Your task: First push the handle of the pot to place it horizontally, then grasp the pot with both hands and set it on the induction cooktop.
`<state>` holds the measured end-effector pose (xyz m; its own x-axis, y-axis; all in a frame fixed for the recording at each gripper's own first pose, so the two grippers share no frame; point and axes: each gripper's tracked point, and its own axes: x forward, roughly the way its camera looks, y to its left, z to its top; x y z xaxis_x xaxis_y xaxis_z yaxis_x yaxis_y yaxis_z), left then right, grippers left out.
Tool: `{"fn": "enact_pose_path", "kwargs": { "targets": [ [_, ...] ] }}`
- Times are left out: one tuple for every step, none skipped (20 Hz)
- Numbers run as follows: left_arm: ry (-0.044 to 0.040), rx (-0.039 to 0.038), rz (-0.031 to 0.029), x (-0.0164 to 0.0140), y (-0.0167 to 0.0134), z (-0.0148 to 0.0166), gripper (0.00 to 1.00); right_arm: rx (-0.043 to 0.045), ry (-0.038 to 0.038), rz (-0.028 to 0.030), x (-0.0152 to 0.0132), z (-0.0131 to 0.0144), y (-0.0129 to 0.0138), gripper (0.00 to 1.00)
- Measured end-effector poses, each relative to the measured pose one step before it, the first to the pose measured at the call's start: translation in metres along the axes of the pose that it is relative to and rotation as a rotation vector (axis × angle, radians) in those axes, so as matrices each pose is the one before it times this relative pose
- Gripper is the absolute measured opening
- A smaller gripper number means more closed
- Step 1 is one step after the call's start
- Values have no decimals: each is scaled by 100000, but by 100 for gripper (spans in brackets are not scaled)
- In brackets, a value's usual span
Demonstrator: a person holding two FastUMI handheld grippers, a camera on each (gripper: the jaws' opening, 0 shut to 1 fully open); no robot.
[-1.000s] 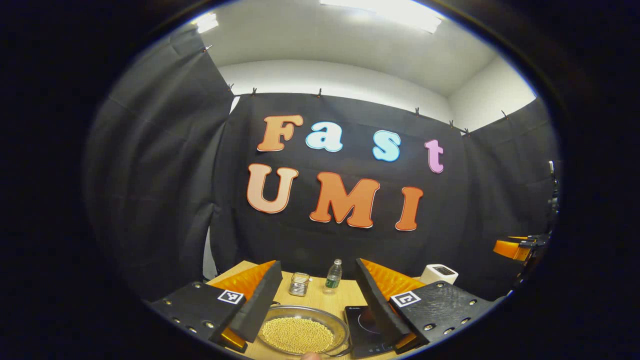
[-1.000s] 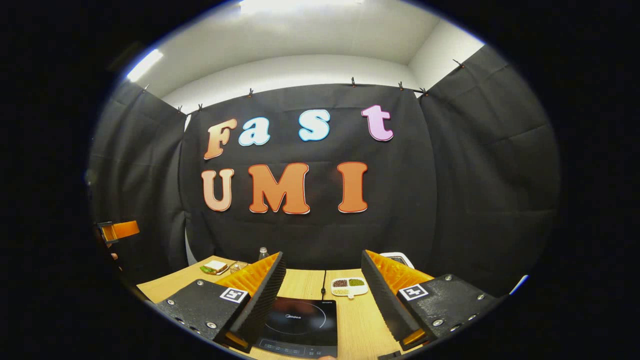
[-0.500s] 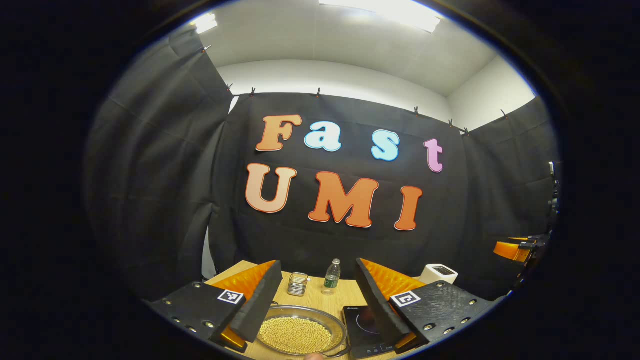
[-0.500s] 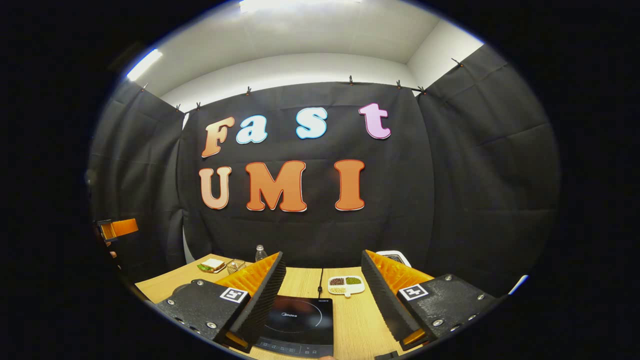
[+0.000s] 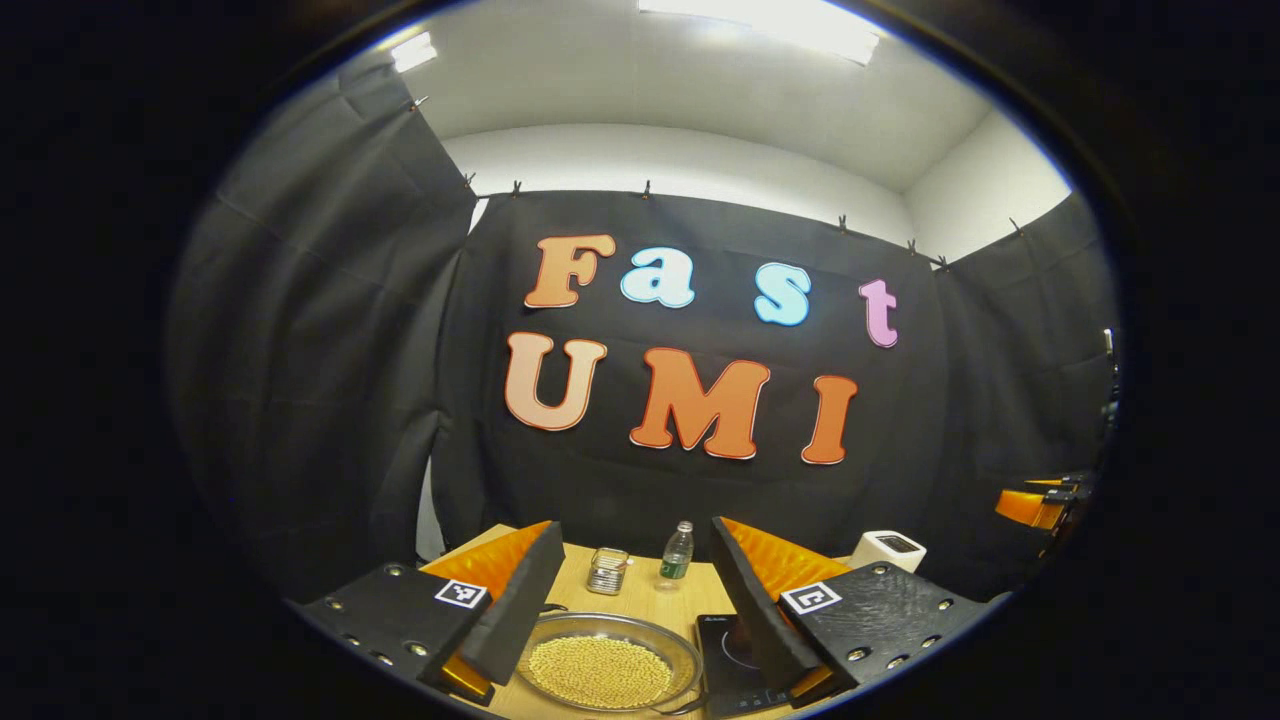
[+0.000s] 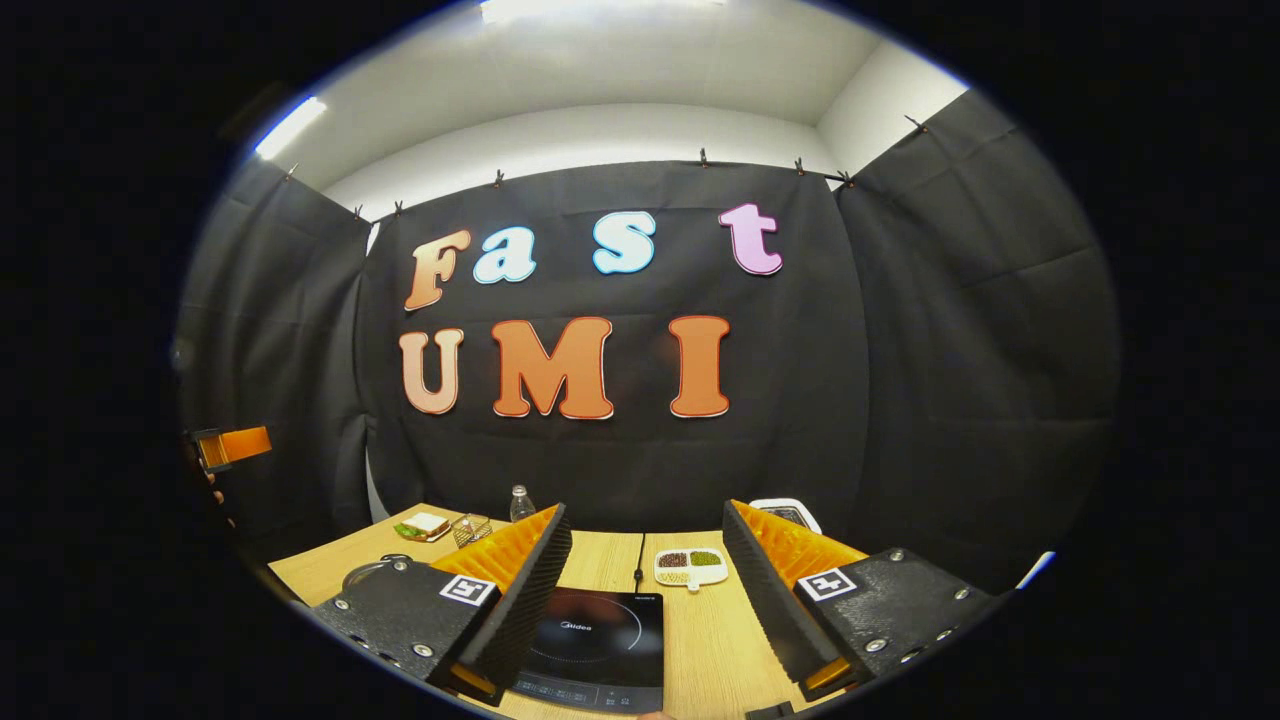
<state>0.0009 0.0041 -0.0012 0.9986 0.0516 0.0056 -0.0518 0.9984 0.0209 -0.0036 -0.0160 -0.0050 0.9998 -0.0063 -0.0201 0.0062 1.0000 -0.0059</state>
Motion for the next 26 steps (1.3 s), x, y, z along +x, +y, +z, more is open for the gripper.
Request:
{"fn": "enact_pose_path", "kwargs": {
  "targets": [
    [483, 879, 470, -2, 113, -124, 90, 268, -277, -478, -64, 53, -401, 94],
    [374, 464, 193, 8, -97, -133, 87, 337, -316, -437, 1, 145, -112, 94],
    [165, -82, -527, -66, -126, -124, 87, 364, -187, -345, -62, 81, -32, 94],
    [332, -411, -751, 12, -168, -9, 90, 311, -107, -285, 17, 8, -166, 94],
    [517, -595, -347, -103, -121, -153, 90, 260, 41, -216, 45, -39, -44, 94],
    [247, -182, -515, 13, 7, -154, 90, 157, 97, -63, -6, -100, -148, 94],
    [-215, -332, -1325, 86, -240, 3, 88, 128, 215, -237, -105, -113, -64, 94],
    [-288, -386, -1851, 5, -510, 63, 92, 286, 305, -585, 88, -49, -149, 94],
    [-272, 26, -2713, 36, -549, -5, 93, 259, 231, -465, -1, -88, -315, 94],
    [6, -273, -1710, -26, -335, -106, 83, 164, 93, -184, 26, 14, -66, 94],
    [222, 141, -843, 46, -82, -121, 73, 243, 113, -239, -24, -35, -75, 94],
    [56, 314, -859, 143, -60, -35, 71, 203, 110, -203, 32, -57, -60, 94],
    [646, 454, 601, -43, 85, -193, 61, 70, 14, -136, 1, -80, -132, 94],
    [868, 1710, 543, 98, 99, -407, 51, 28, 22, -235, 43, -5, -110, 94],
    [258, 1586, 609, -18, 105, -269, 51, 29, -29, -350, 22, -39, -69, 94],
    [276, 997, 414, -28, -199, -52, 44, -136, -156, -272, 19, 32, -105, 94],
    [419, 37, -835, -49, -384, -85, 38, -265, -104, -273, -22, 12, -103, 94],
    [572, -450, -1607, -95, -611, -304, 28, -242, 109, -140, 35, -8, -71, 94],
    [632, -101, -1814, 89, -357, -214, 28, -126, -34, 166, 18, -10, 176, 94],
    [1303, -102, -480, 25, 47, -481, 17, -2, -54, 336, 89, -4, 114, 94],
    [1431, 527, -485, -90, -103, -479, 8, 33, 67, 335, -39, -77, 184, 99],
    [1164, 1067, -499, 85, -93, -440, 8, -13, 178, 278, 70, -91, 31, 99],
    [1263, 1071, -162, -36, -74, -580, 8, -52, 148, 152, -2, -117, -60, 99],
    [1529, 687, -631, 108, -301, -706, 2, -31, 185, -27, 79, -63, 28, 99],
    [1903, 176, -1852, -1, -577, -777, 2, 12, 211, 3, 34, -42, 59, 99],
    [1880, -322, -2000, 193, -719, -653, 2, 164, 147, 13, 37, -83, -44, 99]
  ]
}}
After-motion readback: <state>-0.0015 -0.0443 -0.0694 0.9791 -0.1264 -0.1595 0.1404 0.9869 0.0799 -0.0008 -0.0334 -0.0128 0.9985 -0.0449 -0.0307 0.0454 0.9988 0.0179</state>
